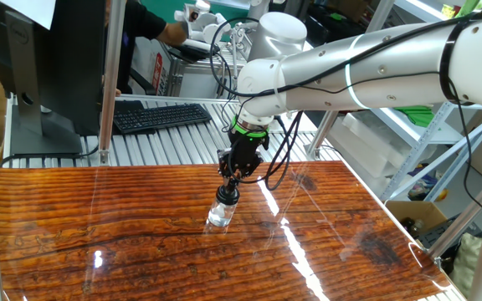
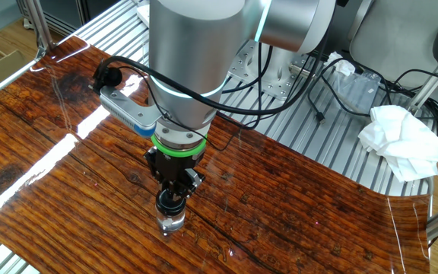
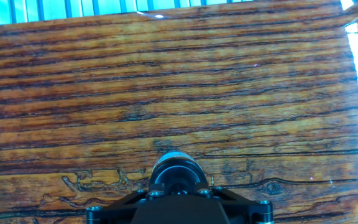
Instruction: Screw the lid onto the jar
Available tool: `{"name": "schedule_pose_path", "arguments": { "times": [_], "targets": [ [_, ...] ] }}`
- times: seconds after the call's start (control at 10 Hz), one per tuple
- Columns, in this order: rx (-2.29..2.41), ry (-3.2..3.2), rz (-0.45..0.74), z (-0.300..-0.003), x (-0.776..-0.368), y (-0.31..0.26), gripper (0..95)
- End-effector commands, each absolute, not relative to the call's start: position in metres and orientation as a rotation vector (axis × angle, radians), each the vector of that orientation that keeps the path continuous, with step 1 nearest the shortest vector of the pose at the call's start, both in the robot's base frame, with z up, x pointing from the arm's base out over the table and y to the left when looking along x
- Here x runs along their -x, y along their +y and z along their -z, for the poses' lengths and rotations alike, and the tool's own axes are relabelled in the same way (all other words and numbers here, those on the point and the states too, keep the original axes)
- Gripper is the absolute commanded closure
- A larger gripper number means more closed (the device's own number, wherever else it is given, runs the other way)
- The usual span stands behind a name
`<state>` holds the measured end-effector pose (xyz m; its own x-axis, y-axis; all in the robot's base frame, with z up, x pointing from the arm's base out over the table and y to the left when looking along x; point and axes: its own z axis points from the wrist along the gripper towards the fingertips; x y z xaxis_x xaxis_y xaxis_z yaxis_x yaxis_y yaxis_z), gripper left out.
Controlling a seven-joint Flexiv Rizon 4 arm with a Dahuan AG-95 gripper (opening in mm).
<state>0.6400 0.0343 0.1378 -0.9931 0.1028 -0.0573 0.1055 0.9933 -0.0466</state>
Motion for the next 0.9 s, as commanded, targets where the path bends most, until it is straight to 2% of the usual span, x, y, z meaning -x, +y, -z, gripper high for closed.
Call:
{"name": "schedule_pose_path", "arguments": {
  "times": [0.1, 0.9],
  "targets": [
    [0.129, 3.085, 0.069, -0.1367, -0.6413, 0.0348, 95.0],
    [0.323, 3.080, 0.120, -0.1357, -0.6426, 0.0380, 95.0]
  ]
}}
